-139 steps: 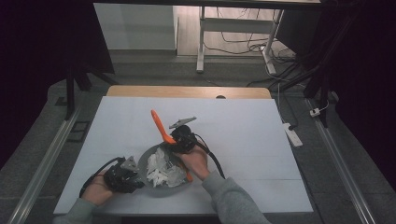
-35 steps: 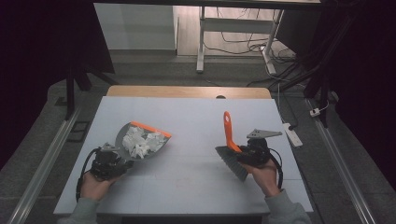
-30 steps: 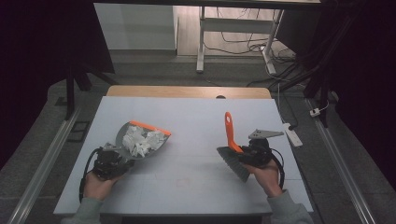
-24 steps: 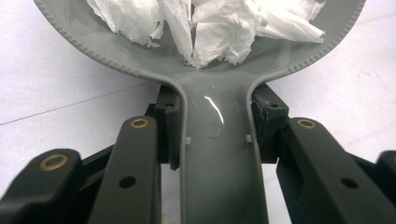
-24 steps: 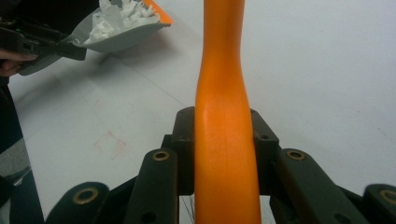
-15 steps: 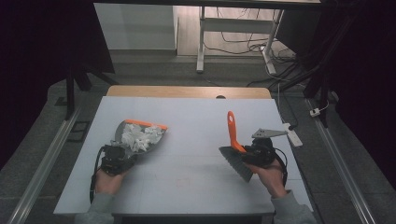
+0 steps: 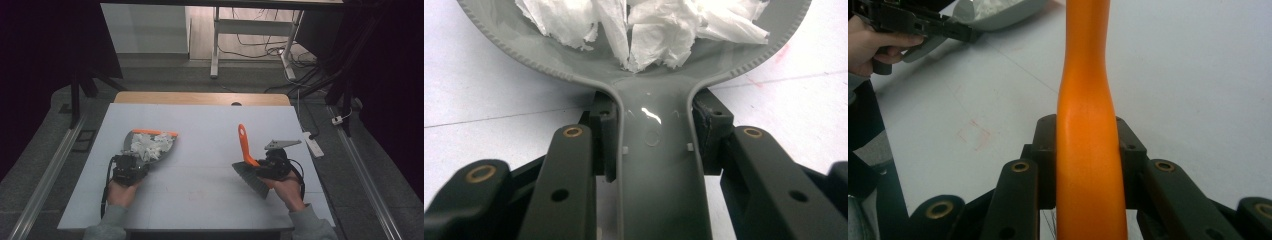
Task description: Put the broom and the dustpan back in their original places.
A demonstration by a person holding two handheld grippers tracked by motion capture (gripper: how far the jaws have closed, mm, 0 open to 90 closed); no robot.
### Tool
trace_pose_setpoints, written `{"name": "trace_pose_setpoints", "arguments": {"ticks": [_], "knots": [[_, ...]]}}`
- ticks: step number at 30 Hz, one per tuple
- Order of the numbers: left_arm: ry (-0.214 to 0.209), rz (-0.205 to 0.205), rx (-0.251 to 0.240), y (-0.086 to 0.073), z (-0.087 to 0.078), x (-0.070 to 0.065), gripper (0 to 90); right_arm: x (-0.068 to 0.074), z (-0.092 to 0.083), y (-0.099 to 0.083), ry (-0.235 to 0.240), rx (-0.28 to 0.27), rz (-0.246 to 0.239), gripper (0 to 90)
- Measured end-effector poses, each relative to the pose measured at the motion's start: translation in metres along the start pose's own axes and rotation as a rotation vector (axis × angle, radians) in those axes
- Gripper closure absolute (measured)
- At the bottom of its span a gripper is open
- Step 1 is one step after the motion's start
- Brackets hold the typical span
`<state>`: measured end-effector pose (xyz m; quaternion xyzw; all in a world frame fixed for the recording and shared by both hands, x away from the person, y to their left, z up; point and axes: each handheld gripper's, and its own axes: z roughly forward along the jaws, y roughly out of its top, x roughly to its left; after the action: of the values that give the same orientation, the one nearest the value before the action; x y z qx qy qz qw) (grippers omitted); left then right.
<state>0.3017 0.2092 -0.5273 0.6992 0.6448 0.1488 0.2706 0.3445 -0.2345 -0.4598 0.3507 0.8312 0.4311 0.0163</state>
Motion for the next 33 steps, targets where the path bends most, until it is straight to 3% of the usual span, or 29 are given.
{"name": "trace_pose_setpoints", "arguments": {"ticks": [15,22,29,33], "knots": [[0.002,0.005,-0.001,0.001,0.004,-0.002,60.5,-0.017,0.017,-0.009,-0.033,0.069,0.033,70.0],[-0.01,0.01,-0.001,0.001,0.005,-0.003,57.6,-0.032,0.024,-0.007,-0.054,0.084,0.059,69.8],[-0.022,0.017,-0.005,0.0,0.002,-0.003,51.9,-0.052,0.026,-0.009,-0.064,0.085,0.126,68.4],[-0.022,0.016,-0.015,0.0,0.001,-0.003,44.8,-0.056,0.026,-0.01,-0.076,0.088,0.131,67.6]]}}
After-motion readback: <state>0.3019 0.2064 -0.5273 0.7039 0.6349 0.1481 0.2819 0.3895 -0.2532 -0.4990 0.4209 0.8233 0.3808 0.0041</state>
